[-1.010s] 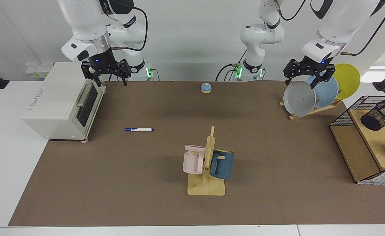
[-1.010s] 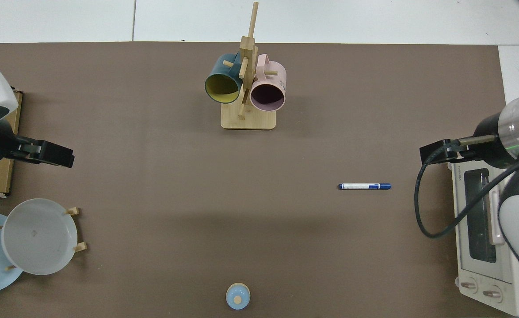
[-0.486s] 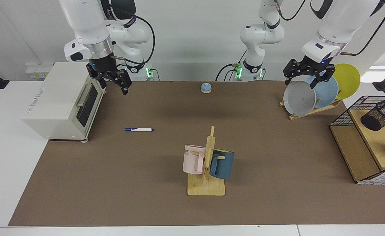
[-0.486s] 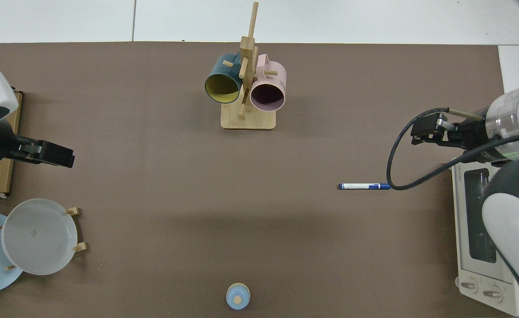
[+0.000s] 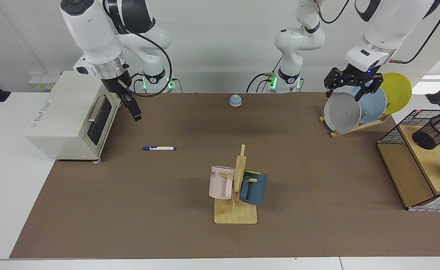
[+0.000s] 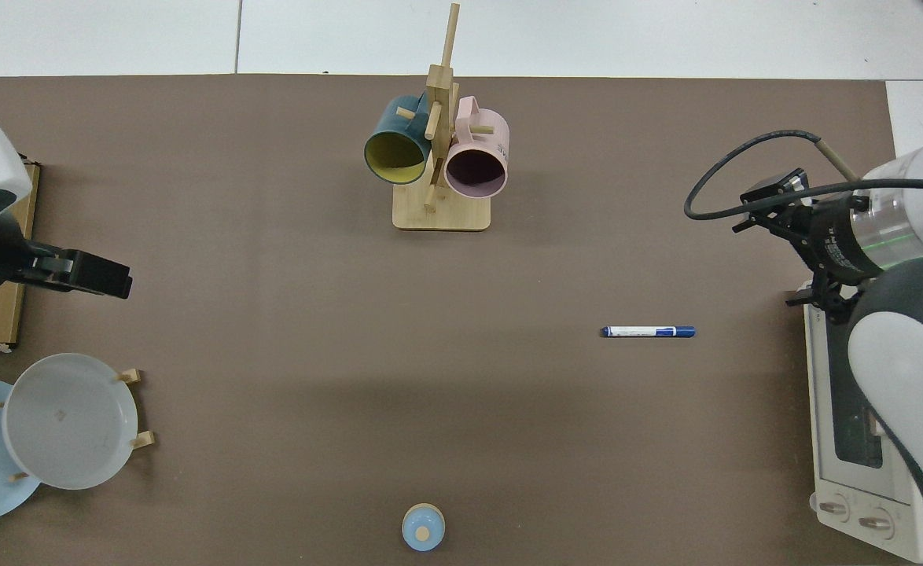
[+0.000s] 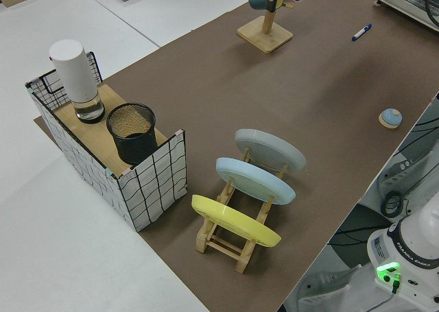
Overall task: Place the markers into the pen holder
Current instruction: 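Move the right gripper toward the white marker with blue cap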
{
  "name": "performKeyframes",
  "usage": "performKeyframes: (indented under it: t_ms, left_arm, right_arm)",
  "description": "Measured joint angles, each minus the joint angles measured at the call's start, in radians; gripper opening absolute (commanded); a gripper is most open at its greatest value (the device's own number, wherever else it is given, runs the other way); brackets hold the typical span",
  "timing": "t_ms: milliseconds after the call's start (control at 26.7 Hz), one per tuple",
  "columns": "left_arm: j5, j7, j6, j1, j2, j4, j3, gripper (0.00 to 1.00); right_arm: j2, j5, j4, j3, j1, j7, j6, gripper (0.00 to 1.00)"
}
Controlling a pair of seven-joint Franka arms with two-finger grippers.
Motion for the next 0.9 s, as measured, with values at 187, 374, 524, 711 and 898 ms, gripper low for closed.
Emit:
performKeyframes:
  t_ms: [187,374,524,711,898]
  left_arm:
    - [0.0,0.0,0.0,0.0,0.0,0.0,-0.001,1.0]
    - [0.0,0.0,-0.006,0.0,0.0,0.0,-0.003,1.0]
    - [-0.001,0.0,-0.006,0.0,0.0,0.0,-0.005,1.0]
    - [-0.001,0.005,-0.006,0.0,0.0,0.0,-0.005,1.0]
    - [-0.001,0.012,-0.006,0.0,0.0,0.0,-0.006,1.0]
  right_arm:
    - [0.0,0.002,-0.032,0.001,0.0,0.163,0.0,1.0]
    - [0.0,0.003,-0.083,0.001,0.0,0.264,0.022,1.0]
    - [0.001,0.005,-0.141,0.002,0.002,0.289,0.083,1.0]
    - [0.011,0.01,-0.24,0.006,0.019,0.336,0.219,1.0]
    - [0.04,0.01,-0.286,0.008,0.032,0.368,0.302,1.0]
